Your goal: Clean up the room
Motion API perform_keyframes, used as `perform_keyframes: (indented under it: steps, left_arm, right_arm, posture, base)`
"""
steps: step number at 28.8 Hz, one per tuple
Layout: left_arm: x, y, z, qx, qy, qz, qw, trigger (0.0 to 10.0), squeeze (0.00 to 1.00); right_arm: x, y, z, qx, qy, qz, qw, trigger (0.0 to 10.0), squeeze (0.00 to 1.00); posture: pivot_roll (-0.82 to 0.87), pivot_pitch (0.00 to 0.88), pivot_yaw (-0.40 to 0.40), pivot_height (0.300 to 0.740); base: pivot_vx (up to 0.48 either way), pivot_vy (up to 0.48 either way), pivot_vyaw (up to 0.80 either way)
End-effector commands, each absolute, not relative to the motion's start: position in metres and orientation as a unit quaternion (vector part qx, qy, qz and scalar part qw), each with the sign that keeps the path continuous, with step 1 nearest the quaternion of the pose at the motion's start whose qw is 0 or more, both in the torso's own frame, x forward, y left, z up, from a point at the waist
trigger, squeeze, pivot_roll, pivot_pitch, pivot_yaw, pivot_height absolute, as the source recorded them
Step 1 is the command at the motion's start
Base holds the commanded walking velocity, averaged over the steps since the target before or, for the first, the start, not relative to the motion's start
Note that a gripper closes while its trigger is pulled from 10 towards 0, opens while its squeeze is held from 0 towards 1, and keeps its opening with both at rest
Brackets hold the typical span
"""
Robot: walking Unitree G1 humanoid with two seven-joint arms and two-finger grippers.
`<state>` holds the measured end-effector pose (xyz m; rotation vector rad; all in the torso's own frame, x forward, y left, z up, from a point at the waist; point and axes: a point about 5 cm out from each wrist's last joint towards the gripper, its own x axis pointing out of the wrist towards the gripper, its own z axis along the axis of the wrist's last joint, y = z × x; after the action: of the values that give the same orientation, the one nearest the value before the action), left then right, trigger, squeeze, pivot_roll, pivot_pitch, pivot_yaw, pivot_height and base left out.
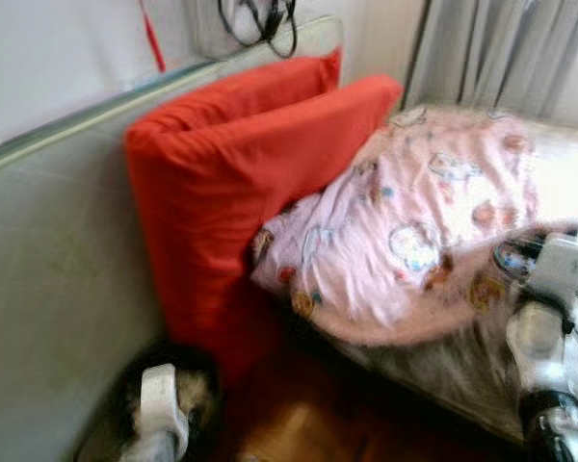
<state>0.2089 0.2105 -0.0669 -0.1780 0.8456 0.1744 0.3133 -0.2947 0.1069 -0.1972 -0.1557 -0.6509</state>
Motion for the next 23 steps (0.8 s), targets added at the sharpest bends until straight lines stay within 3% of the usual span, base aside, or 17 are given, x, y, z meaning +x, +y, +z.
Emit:
perform_keyframes:
  steps: [1,12,23]
  left_arm:
    - [0.219,0.213,-0.06,-0.076,0.398,0.08,0.911,10.0,0.0]
    - [0.219,0.213,-0.06,-0.075,0.399,0.079,0.911,10.0,0.0]
    - [0.219,0.213,-0.06,-0.074,0.399,0.078,0.911,10.0,0.0]
  right_arm:
    - [0.314,-0.298,0.109,-0.098,-0.07,-0.335,0.934,10.0,0.0]
    - [0.292,-0.316,0.077,-0.05,0.022,-0.408,0.911,10.0,0.0]
    - [0.231,-0.321,0.005,-0.041,0.195,-0.428,0.882,10.0,0.0]
  posture:
    - [0.09,0.0,0.038,0.74]
    - [0.09,0.0,0.039,0.74]
    - [0.08,0.0,0.039,0.74]
  base:
    - [0.0,0.0,0.0]
    - [0.0,0.0,0.0]
    - [0.0,0.0,0.0]
